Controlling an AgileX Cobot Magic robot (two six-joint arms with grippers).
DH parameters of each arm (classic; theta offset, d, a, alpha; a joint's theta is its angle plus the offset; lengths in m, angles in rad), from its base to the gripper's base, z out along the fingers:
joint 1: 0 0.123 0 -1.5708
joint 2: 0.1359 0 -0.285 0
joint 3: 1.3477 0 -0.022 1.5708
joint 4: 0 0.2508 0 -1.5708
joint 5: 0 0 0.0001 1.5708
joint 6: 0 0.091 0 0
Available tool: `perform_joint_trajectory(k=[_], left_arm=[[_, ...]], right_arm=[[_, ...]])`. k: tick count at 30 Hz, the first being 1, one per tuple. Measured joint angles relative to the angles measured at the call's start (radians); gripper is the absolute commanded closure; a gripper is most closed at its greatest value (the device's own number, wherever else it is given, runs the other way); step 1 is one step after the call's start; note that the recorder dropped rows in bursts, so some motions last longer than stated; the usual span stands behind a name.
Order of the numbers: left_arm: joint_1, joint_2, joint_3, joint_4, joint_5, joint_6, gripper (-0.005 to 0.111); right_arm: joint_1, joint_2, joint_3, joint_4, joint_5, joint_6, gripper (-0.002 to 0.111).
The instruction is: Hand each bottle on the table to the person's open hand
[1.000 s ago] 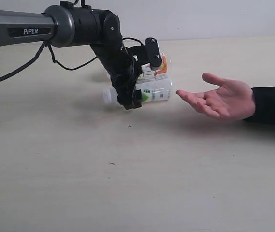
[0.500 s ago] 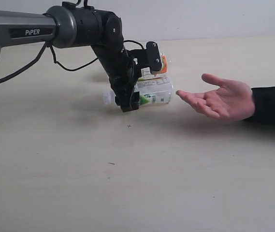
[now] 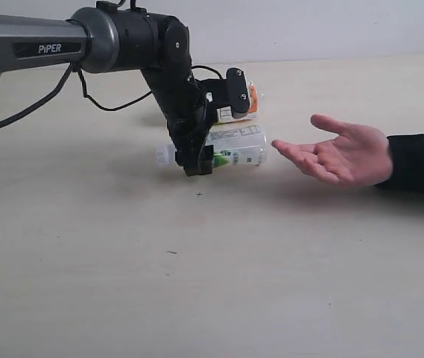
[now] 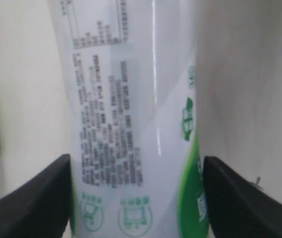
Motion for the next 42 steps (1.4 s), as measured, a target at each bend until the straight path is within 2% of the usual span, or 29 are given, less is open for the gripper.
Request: perform_joint_trajectory(k=[15,24,35,42], left_arm=[[-0.022,-0.171,0.0,0.002,0.044,-0.154,0.107],[-0.03,-0.264,0.0,0.002,0.158,-0.21,0.107],[-0.049,-0.298,0.0,0.002,0.247,-0.209,0.107],[-0.078,-0.298,0.0,0.002,0.269,-0.072,0.107]], right_arm=[[0.0,0.0,0.0,0.0,0.022,0.0,0.108],[0.0,0.0,0.0,0.0,0.026,0.0,0.108],[0.0,0.0,0.0,0.0,0.026,0.0,0.108],[0.0,0.0,0.0,0.0,0.026,0.0,0.108]])
